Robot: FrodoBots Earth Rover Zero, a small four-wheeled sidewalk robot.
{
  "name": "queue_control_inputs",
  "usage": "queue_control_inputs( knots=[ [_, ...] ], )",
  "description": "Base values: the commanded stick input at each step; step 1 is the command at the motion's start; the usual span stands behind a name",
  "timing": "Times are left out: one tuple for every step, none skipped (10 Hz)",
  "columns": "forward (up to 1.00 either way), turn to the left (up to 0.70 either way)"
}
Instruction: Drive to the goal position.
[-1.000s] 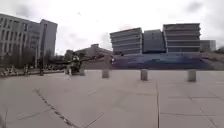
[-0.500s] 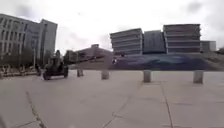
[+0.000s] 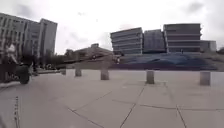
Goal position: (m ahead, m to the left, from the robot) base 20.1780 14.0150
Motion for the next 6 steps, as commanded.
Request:
queue_control_inputs(
  knots=[
    [0.70, 0.02],
    [0.70, 0.02],
    [0.70, 0.02],
    [0.70, 0.02],
    [0.70, 0.02],
    [0.70, 0.02]
  ],
)
